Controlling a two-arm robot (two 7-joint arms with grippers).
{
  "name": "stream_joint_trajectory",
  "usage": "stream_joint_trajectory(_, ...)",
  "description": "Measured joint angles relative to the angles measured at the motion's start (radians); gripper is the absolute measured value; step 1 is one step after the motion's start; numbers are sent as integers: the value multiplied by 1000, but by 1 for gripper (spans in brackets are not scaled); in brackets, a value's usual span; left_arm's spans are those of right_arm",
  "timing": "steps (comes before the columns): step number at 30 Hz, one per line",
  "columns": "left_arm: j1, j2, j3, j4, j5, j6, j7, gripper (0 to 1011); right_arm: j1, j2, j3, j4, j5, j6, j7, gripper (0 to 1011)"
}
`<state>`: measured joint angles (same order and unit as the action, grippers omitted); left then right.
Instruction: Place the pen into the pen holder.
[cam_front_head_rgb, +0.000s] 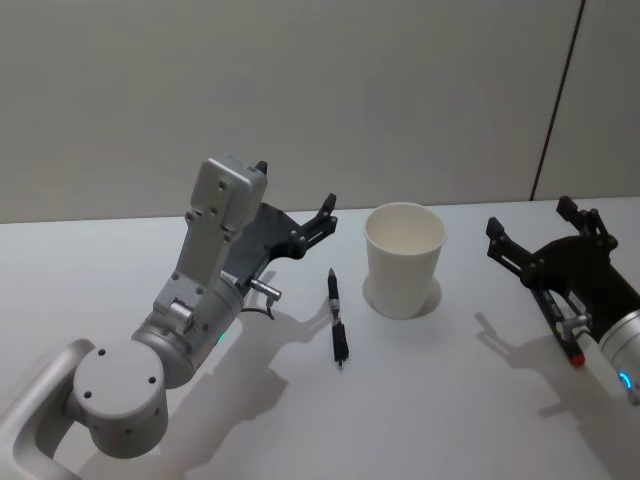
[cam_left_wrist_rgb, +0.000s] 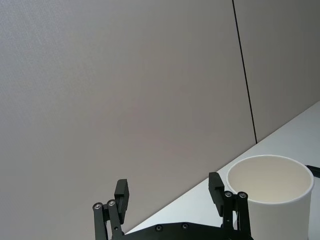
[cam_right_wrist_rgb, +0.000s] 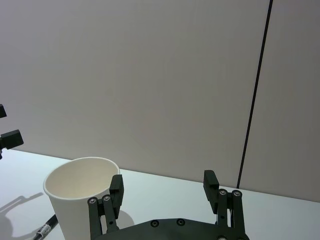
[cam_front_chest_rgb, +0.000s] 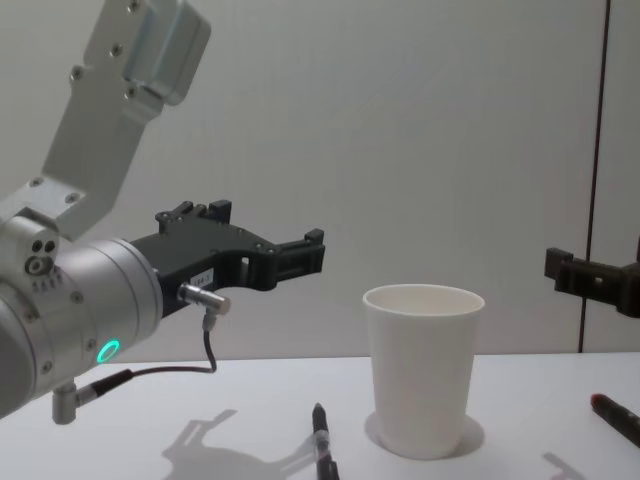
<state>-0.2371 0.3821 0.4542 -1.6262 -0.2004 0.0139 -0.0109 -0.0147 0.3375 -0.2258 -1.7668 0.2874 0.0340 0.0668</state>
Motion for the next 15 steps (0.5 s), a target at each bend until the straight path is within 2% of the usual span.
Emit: stream_joint_trajectory(15, 0, 0, 0, 0, 0, 0, 0, 1003, -2, 9, 8, -6, 8, 2, 8, 1001)
